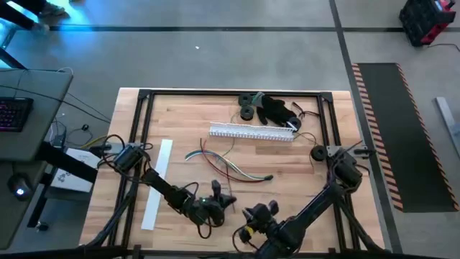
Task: Ziptie cables
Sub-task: Wrap the cable wire using a black zip tie
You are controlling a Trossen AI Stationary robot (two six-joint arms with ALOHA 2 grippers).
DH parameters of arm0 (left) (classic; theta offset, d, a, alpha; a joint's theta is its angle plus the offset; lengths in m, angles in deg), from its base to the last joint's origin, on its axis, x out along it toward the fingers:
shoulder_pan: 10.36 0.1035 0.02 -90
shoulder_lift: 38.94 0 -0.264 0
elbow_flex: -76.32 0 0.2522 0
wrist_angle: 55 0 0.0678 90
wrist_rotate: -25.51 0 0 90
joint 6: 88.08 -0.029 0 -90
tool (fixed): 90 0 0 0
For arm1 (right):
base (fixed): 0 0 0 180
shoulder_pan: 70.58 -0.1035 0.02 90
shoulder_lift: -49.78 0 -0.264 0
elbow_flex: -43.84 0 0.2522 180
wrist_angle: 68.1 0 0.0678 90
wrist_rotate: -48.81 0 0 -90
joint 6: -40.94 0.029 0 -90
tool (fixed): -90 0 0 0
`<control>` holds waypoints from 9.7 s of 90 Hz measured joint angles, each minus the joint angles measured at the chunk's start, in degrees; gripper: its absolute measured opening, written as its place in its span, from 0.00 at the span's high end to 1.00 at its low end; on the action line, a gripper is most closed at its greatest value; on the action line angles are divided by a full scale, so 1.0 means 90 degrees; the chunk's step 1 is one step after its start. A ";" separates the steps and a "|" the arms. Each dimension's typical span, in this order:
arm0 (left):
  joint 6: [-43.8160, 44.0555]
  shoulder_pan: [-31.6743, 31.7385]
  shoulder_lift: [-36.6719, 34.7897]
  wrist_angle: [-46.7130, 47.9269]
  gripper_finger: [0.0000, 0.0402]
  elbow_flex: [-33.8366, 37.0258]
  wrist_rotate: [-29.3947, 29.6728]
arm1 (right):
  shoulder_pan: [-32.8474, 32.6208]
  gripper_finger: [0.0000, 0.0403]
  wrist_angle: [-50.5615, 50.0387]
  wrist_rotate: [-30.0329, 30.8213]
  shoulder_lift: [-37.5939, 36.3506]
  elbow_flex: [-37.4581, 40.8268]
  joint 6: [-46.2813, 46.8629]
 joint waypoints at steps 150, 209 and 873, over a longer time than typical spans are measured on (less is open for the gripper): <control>0.3050 0.1351 -0.0005 0.0879 1.00 -0.0005 -0.7594 | 0.0381 0.67 0.1146 -0.2554 0.0432 -0.0322 -1.7897; 0.3039 0.1373 -0.0005 0.0888 1.00 -0.0005 -0.7605 | 0.0381 0.87 0.1256 -0.2730 0.0491 -0.0322 -1.8058; 0.3826 -0.0083 -0.2091 -0.0596 0.69 0.2735 -0.1231 | 0.3090 1.00 -0.3692 -0.2548 -0.0408 -0.3739 -0.4774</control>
